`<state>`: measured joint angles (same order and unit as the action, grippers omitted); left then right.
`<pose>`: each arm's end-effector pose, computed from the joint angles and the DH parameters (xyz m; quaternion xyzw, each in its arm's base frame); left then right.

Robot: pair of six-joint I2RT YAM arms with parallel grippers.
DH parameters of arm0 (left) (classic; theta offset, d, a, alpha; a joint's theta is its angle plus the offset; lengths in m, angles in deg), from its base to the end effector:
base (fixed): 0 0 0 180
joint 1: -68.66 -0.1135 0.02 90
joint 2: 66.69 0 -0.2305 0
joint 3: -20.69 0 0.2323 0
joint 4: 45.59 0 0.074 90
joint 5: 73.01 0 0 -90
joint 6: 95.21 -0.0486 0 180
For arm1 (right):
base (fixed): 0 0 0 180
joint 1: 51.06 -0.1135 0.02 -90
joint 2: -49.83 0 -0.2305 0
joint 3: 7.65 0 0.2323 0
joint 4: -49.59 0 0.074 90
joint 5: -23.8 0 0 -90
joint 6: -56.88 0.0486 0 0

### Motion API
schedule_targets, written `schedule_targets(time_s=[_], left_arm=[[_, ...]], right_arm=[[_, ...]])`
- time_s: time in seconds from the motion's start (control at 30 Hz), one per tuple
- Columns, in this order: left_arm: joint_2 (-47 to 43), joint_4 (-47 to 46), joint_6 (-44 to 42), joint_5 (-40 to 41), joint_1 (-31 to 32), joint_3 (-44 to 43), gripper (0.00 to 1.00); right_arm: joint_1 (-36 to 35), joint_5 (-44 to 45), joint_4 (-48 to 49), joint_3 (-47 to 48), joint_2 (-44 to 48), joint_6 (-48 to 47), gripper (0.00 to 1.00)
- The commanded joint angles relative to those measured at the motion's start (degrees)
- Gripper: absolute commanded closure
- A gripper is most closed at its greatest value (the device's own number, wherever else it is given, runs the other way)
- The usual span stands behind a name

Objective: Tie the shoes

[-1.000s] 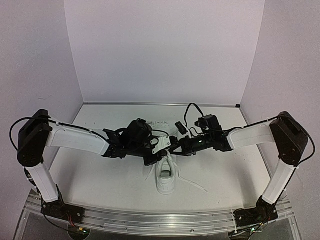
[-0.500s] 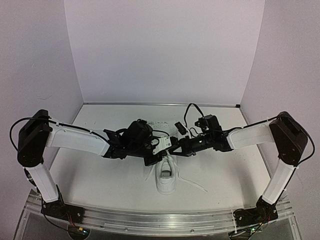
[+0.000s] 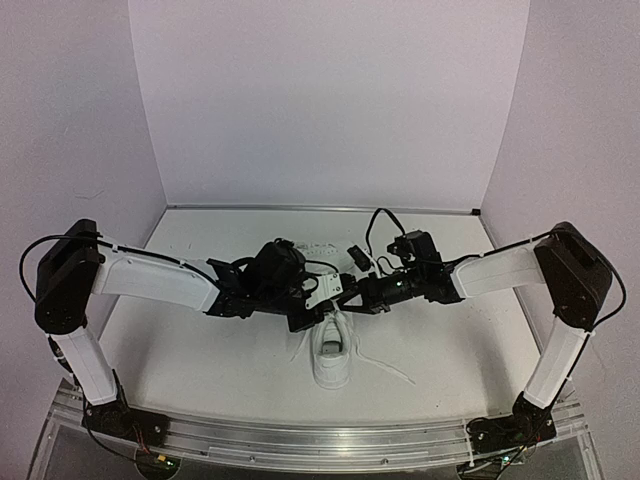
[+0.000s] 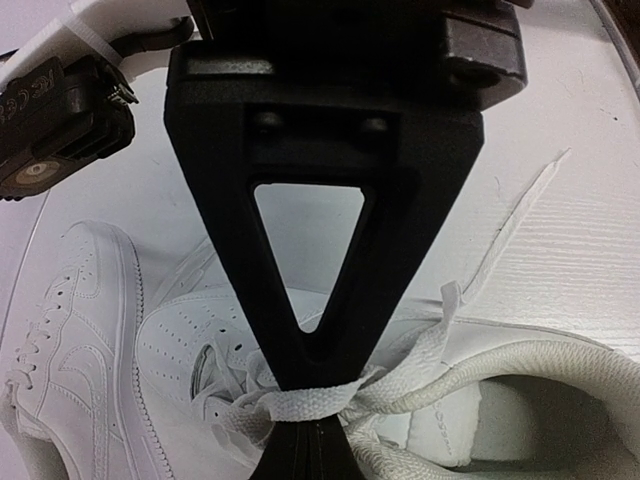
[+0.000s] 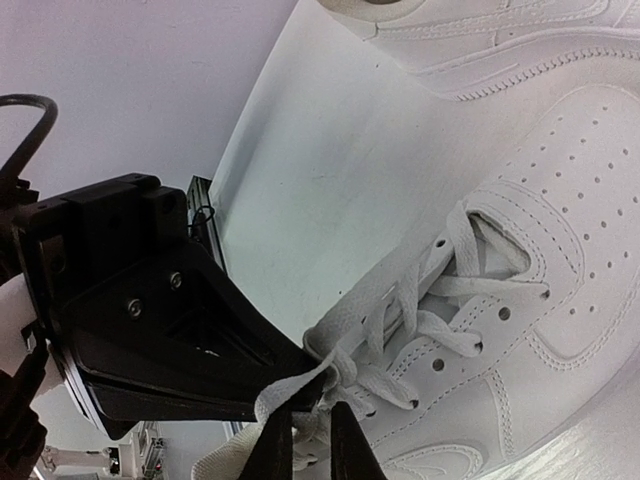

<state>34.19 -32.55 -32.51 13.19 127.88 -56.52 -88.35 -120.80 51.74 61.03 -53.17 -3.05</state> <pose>0.1889 -0.3234 0.1734 0.6230 0.6404 -0.1517 0.4228 0.2546 0.2437 0.1527 -0.2703 0.7623 0.5724 0.1349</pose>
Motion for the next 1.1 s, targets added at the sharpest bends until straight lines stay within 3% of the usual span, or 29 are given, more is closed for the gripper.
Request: schedule_targets(time_s=[0.0, 0.17, 0.7, 1.07], left_arm=[[0.46, 2.20, -0.87, 1.09, 0.27, -0.30, 1.00], [-0.30, 2.21, -0.47, 2.20, 0.28, -0.10, 0.98], [-8.13, 9.14, -0.46, 2.38, 0.03, 3.17, 0.74], [-11.86, 7.29, 0.92, -3.64, -7.00, 5.45, 0.55]], right_arm=[[-0.94, -1.05, 1.60, 1.87, -0.55, -0.19, 0.98], [-0.94, 0.21, 1.43, 1.33, 0.68, -0.43, 1.00], [-0.84, 4.26, 0.56, 0.08, 4.85, -1.16, 1.00], [-0.85, 5.40, -3.83, 0.28, 6.37, -3.84, 1.00]])
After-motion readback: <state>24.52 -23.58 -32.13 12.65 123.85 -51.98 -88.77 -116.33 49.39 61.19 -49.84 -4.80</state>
